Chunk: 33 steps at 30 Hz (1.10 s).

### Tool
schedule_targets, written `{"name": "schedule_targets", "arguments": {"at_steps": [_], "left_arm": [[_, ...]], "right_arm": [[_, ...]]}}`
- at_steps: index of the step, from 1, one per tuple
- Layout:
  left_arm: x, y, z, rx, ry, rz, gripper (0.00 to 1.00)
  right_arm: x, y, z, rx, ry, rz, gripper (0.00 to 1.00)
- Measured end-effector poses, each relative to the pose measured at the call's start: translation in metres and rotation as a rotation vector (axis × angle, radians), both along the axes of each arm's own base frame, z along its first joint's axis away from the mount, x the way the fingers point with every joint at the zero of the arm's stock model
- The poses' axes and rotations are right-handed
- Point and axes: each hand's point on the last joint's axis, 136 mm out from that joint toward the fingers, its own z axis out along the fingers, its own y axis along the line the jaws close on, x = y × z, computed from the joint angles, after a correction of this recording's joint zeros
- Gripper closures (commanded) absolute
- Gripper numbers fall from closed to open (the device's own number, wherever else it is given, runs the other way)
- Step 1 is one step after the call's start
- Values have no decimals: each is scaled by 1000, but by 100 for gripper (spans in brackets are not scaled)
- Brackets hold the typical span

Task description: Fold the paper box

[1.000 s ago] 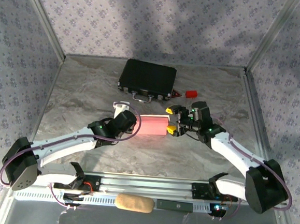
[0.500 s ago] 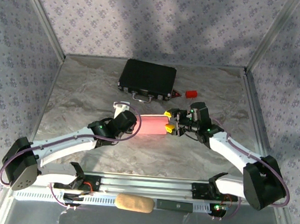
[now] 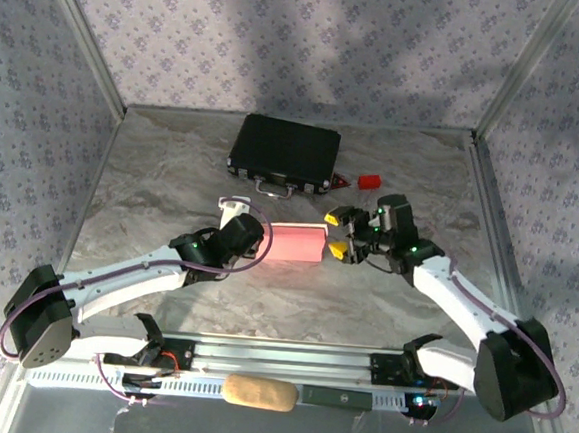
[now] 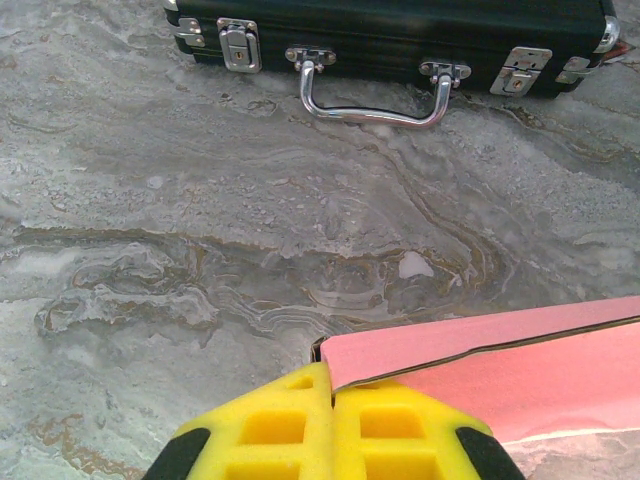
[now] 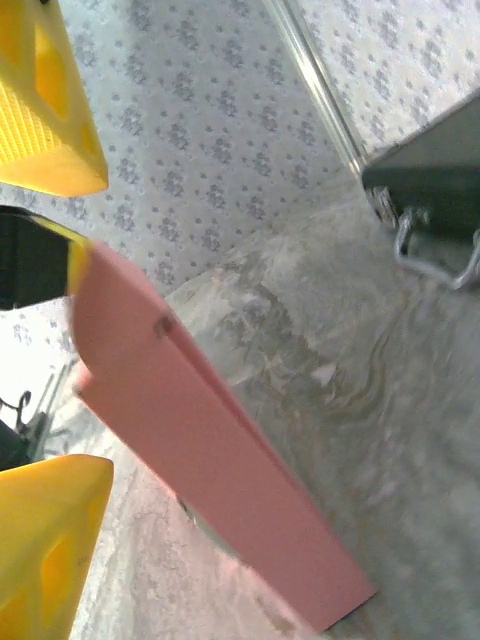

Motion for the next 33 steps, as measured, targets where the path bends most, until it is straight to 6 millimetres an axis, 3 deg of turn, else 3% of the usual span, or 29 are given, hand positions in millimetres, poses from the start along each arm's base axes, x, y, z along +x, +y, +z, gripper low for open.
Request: {"name": "schedule_targets", "arguments": {"at_steps": [4,7,10,13,16,28,33], "left_arm": [[0,0,0,0,0,0,100],[0,0,0,0,0,0,100],[0,0,0,0,0,0,100],[0,0,0,1,1,0,100],[-1,0,0,3,2,-3,100],[-3,-1,0,21,8,-6,100],[-3,-1,0,22,8,-6,100]], "right_arm": [[5,-19,66,-151,-275,39,30],[4,-28,84,-270,-399,88,31],[7,-32,67,-387,-402,155,33],[10,-33,32,-482,-324,220,37],[6,-35,11,-536,-254,259,40],[12,-13,-5,-485,-147,215,40],[18,0,-3,-456,-129,202,43]]}}
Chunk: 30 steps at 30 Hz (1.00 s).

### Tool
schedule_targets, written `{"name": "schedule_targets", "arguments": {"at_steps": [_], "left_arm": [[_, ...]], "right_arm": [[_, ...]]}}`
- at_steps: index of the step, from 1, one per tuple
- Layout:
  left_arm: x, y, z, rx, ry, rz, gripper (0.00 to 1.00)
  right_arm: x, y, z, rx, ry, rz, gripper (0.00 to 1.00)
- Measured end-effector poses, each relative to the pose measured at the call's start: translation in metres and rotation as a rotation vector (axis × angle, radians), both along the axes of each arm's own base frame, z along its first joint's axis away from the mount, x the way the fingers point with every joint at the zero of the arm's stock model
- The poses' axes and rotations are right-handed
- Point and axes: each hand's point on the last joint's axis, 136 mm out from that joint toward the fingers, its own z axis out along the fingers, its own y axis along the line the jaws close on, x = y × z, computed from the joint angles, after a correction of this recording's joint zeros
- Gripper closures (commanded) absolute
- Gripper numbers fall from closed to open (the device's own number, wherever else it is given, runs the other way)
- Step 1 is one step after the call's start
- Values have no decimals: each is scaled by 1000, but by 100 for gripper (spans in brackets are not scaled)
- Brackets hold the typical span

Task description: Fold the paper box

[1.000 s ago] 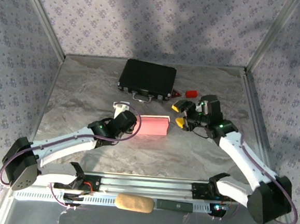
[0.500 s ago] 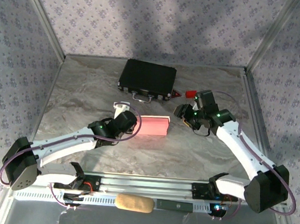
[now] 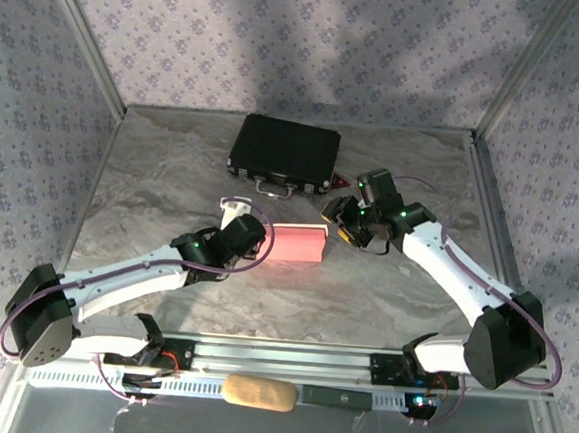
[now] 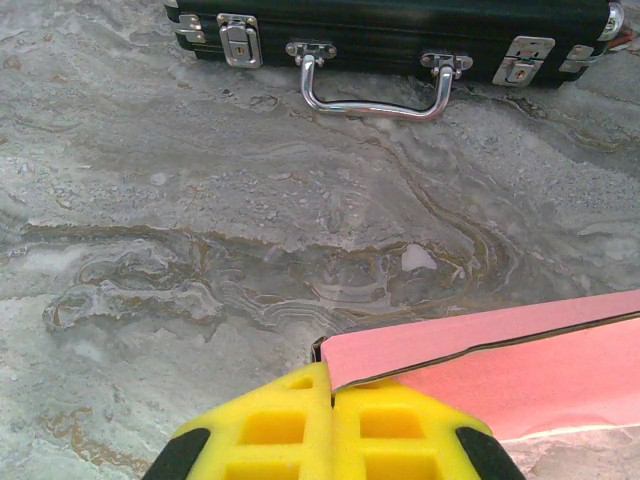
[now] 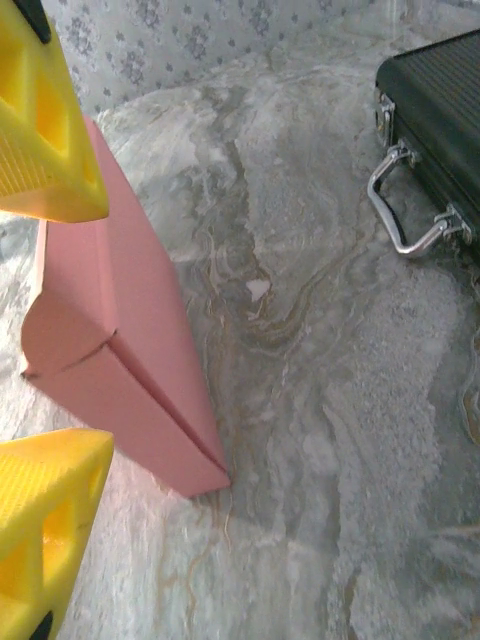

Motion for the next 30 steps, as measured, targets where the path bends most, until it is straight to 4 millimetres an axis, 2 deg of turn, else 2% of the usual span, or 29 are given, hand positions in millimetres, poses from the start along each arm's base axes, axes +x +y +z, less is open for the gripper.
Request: {"name": "schedule_targets", "arguments": {"at_steps": [6,12,17,30], "left_arm": [[0,0,0,0,0,0,100],[0,0,0,0,0,0,100],[0,0,0,0,0,0,100],[0,1,0,1,1,0,100]], "right_arm": [[-1,12,0,31,20,2,46],[0,15,-2,50,42,-10,57],[0,16,-4,56,56,-19,62],[0,16,-5,70,80,-50,67]]}}
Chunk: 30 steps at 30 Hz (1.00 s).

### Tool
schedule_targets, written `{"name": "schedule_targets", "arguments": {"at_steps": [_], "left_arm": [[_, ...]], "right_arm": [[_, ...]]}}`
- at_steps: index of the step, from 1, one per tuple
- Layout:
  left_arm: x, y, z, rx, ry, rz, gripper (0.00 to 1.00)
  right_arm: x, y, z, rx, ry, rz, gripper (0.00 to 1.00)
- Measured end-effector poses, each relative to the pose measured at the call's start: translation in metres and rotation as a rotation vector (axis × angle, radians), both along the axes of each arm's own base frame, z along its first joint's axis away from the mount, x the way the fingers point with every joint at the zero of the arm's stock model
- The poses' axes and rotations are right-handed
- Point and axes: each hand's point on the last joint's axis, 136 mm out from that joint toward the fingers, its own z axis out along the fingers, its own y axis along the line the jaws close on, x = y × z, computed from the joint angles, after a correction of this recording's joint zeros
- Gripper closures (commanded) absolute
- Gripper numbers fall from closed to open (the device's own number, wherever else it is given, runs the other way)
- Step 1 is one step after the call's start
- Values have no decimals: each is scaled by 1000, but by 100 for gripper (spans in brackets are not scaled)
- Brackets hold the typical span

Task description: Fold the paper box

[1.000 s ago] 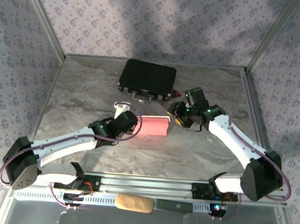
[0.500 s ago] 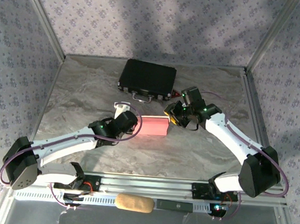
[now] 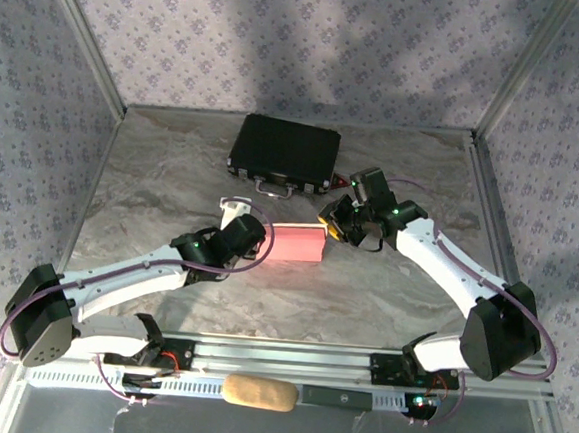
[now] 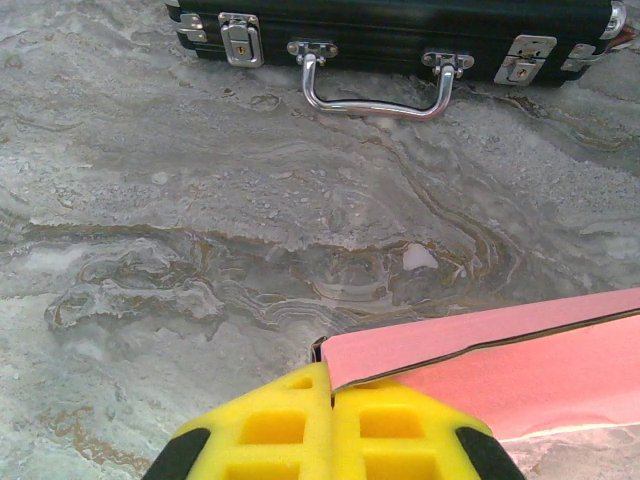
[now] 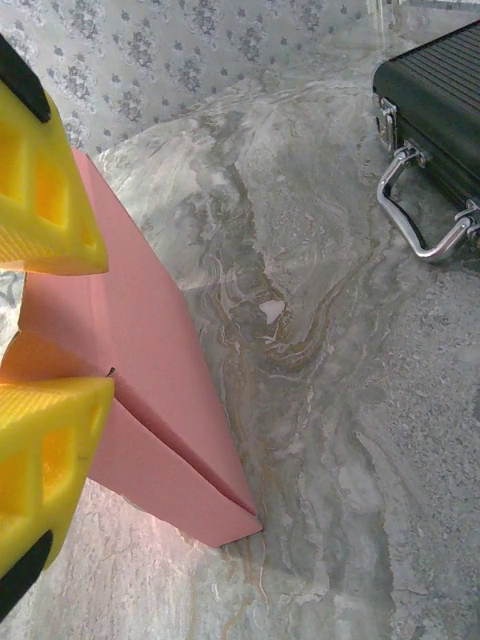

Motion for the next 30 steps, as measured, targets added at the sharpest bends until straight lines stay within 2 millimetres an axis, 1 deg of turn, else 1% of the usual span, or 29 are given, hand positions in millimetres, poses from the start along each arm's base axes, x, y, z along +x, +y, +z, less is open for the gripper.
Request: {"name": "schedule_targets", "arguments": {"at_steps": [11,18,24,30], "left_arm": [[0,0,0,2,-2,0,100],[-1,0,0,9,-3,1,100],[-2,-1,0,2,-3,5,100],[-3,-1,0,-3,-4,13,100]], "right_arm": [[-2,0,-4,3,20,-18,70],[-4,0,-3,-14,10,-27,74],[-11,-1,-4,-79,-25,-4,74],[-21,-1,-3,-173,-82,15,78]]}}
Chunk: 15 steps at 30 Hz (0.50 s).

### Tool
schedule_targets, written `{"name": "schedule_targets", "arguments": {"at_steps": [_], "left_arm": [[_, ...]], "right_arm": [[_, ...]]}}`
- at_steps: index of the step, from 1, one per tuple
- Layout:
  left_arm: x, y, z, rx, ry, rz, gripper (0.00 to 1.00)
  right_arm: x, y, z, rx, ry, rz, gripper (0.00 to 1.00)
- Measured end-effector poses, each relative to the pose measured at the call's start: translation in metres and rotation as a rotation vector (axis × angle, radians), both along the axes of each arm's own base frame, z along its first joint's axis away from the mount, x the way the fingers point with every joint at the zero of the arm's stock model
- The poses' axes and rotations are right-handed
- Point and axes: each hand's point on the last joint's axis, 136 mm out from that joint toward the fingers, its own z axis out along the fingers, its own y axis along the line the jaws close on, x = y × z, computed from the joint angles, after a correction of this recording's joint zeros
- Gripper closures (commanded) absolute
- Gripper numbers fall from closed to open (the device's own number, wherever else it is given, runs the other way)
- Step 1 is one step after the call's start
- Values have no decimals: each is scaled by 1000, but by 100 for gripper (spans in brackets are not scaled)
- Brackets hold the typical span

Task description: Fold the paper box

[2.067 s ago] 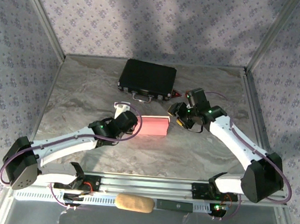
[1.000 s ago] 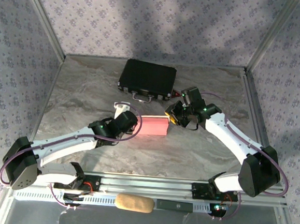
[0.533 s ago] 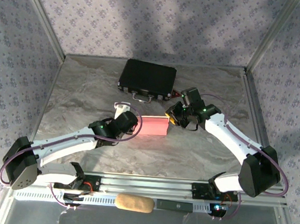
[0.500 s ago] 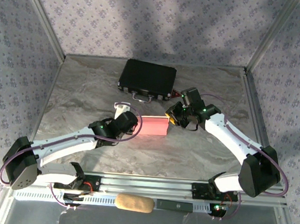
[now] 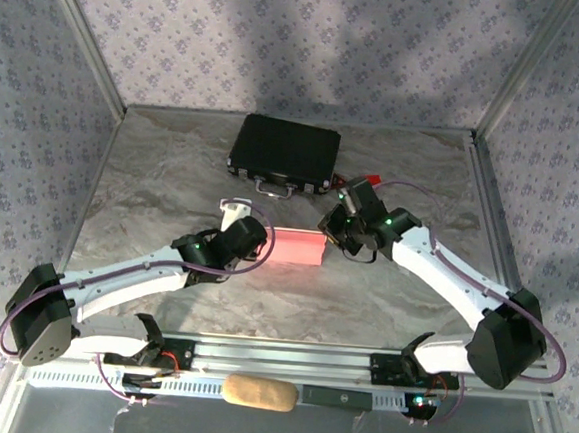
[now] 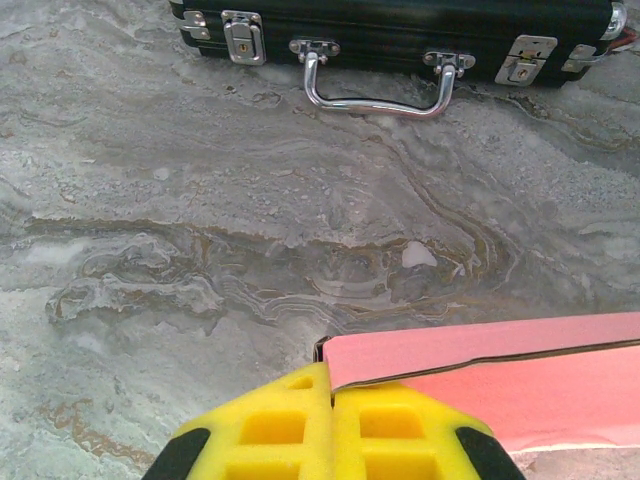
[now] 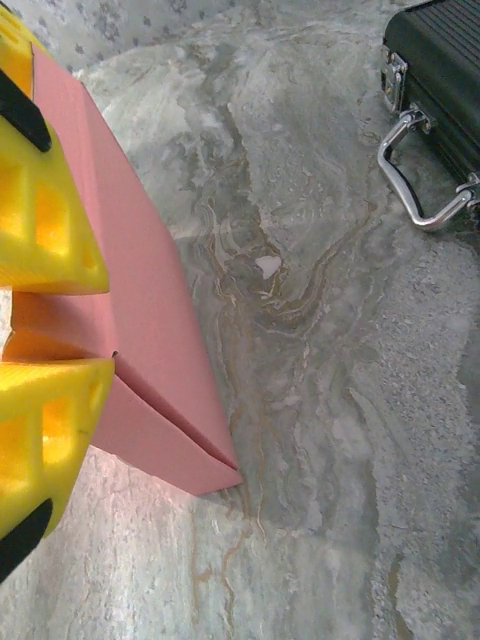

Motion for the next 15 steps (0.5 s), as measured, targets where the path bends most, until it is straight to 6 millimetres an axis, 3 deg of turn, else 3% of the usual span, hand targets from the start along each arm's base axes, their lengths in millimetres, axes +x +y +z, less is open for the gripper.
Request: {"name": "schedule_targets", "arguments": {"at_steps": [15], "left_arm": [[-1,0,-1,-26,-19,28,100]], "right_arm": [[-16,0,-3,-148,-167,-15,84]]}}
